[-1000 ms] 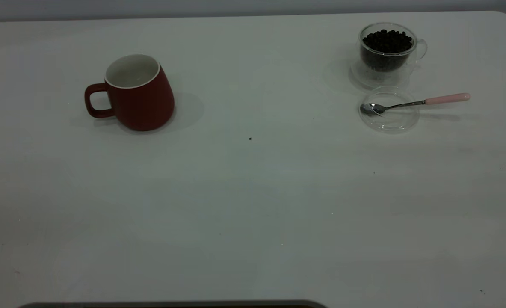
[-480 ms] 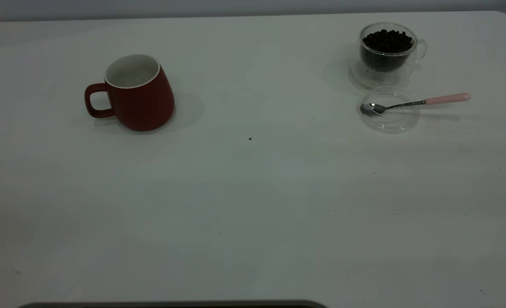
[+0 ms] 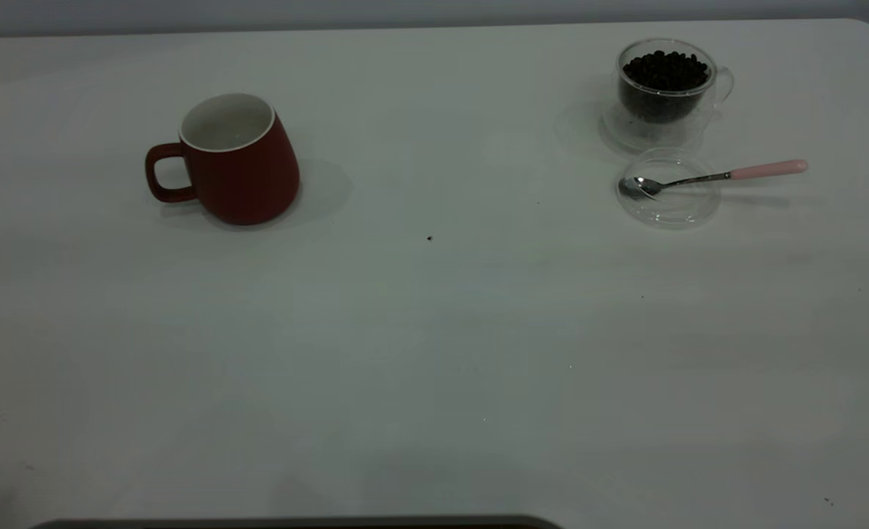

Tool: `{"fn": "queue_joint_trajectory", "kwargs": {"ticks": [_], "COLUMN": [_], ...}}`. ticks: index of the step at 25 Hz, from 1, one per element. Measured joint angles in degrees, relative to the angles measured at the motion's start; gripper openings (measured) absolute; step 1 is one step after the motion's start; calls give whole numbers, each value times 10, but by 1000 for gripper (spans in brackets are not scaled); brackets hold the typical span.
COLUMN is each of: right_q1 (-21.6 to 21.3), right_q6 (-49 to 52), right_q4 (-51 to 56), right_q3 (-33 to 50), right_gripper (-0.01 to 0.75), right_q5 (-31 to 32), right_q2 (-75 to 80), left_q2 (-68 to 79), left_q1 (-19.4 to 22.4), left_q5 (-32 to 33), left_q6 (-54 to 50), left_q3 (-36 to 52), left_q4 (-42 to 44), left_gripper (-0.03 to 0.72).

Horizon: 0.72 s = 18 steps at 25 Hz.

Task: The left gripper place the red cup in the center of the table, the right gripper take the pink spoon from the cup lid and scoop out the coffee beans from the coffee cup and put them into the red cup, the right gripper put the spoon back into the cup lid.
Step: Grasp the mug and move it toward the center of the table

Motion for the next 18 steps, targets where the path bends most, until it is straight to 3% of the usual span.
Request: {"fn": "queue_joint_trajectory", "kwargs": {"ticks": [4,9,14,18], "right_q1": [0,0,0,0], "right_q6": [0,0,0,0], "right_q4": [0,0,0,0], "right_q3": [0,0,0,0], "right_gripper": [537,537,537,537], "right_q5": [0,0,0,0], "right_q2": [0,0,0,0], "left_q2": [161,353,535,662], "left_q1": [0,0,30,43], "left_q5": [-79,-131,-145,-115], "left_q6": [0,0,33,161], "left_q3": [-16,-70,-198,-320], "left_q4": [20,54,52,25], "left_gripper": [587,587,587,587]}}
